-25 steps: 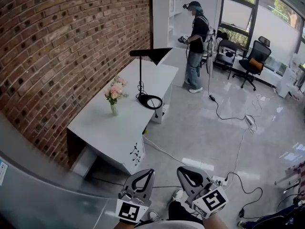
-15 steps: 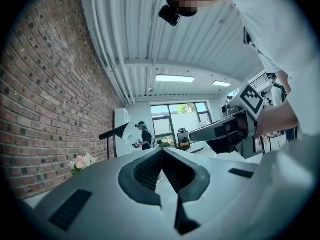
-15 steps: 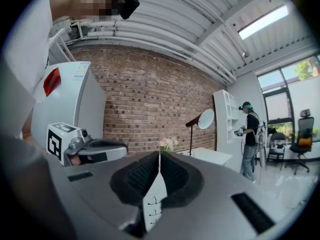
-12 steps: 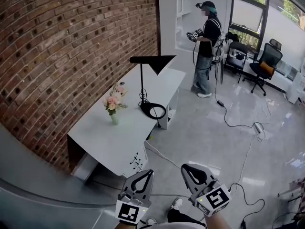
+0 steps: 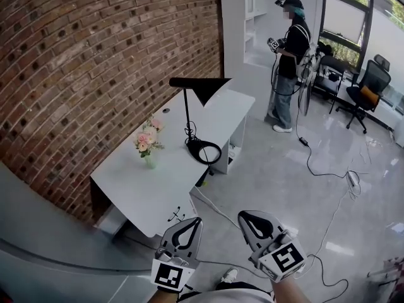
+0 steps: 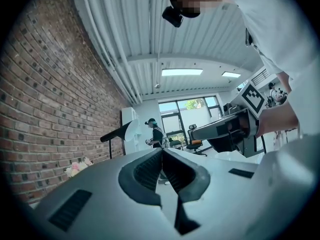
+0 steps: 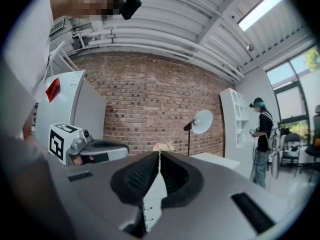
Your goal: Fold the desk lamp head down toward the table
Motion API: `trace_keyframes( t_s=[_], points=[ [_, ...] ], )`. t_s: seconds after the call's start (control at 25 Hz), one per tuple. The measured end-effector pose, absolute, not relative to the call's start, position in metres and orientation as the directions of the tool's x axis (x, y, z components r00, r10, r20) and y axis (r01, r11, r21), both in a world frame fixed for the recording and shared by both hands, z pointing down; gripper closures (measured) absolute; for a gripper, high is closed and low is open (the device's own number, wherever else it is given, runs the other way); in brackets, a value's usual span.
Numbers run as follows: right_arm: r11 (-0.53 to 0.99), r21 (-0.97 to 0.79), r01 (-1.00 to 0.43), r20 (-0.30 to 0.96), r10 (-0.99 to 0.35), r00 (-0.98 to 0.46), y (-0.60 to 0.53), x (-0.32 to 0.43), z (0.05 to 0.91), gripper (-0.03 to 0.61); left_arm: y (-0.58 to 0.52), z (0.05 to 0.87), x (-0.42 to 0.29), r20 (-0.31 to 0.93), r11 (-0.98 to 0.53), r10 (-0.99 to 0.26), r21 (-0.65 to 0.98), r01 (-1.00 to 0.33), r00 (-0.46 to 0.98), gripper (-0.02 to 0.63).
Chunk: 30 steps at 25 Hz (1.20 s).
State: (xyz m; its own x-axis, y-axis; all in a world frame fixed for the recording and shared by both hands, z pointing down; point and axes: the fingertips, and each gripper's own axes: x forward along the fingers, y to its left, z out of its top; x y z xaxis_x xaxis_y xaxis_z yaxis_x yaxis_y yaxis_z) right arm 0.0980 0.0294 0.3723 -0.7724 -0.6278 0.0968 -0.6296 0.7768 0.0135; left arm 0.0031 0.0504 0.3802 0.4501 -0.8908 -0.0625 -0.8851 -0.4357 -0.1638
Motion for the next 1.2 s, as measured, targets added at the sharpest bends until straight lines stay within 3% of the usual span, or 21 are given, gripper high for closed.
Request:
trace_keyframes(
  t_s=[0.4,0.76,1.2],
  points=[
    [0.804,0.018,-0.594,0.07,-0.594,-0.801,-0.008,0.12,0.366,0.557,0.02,0.378,0.021,-0.043,-0.368,-0.924,-0.158,-0.916,0.379,0.606],
    [0.741,0.028,-0.671,0.07,-0.671,-0.738,-0.047,0.15,0.365,0.557,-0.008,0.385,-0.009,-0.052,-0.314,-0.945,-0.123,-0.942,0.322,0.606],
    [0.702,0.076,-0.709,0.007,-0.711,-0.703,-0.113,0.133,0.335,0.557,-0.082,0.372,-0.048,-0.135,-0.298,-0.94,-0.122,-0.947,0.314,0.606]
  ],
)
